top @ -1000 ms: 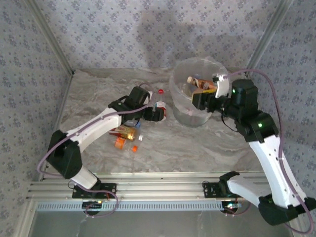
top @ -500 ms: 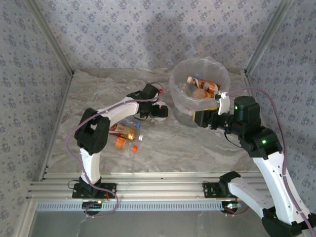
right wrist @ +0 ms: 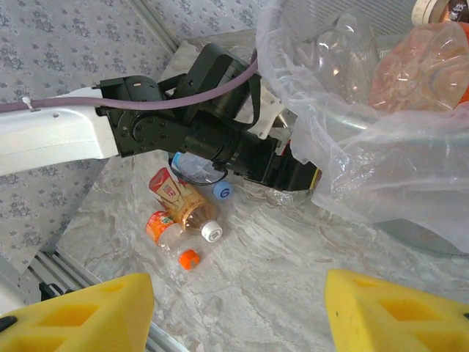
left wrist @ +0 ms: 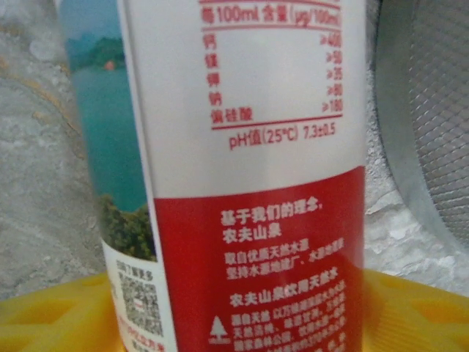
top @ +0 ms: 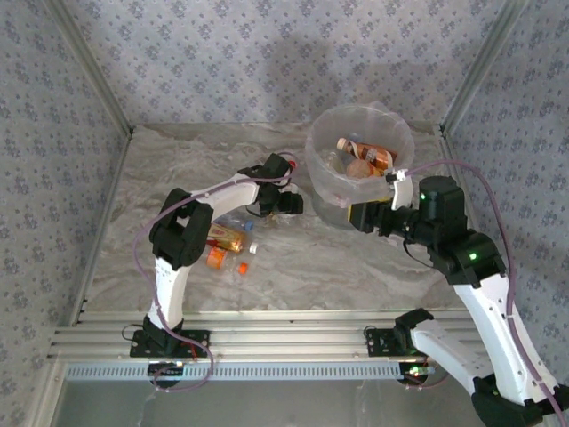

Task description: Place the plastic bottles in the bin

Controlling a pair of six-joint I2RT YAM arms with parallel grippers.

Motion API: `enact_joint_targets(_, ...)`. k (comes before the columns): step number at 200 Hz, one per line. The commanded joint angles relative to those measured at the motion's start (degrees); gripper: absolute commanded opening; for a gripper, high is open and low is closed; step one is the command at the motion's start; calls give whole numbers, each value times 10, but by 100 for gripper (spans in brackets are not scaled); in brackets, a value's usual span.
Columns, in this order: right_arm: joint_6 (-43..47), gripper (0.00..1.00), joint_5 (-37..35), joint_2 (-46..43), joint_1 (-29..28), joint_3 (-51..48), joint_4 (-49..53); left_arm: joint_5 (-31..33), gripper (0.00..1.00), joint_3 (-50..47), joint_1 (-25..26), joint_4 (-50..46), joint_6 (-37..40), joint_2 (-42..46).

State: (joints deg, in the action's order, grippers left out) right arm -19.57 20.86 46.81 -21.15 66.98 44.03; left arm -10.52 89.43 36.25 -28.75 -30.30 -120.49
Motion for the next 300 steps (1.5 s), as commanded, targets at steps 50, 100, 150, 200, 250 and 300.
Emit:
enact_joint_targets(50, -52, 76, 19, -1, -3, -13, -55, -10, 57, -107, -10, 90, 15, 127)
enact_joint_targets(100, -129, 83, 44, 23, -11, -30, -142, -52, 56, -227, -11, 162, 42, 282)
enact_joint_targets(150, -182, 85, -6, 82, -77, -26, -221, -121, 54, -332, 0, 275, 50, 434)
enact_joint_targets(200, -184, 87, -74, 188, -154, 50, -246, -143, 55, -362, 58, 288, 91, 520)
enact_joint_targets(250, -169, 89, -108, 250, -188, 106, -237, -144, 57, -360, 93, 279, 104, 553)
enact_joint_targets(300, -145, 79, -118, 261, -192, 123, -232, -145, 57, -356, 99, 274, 109, 556)
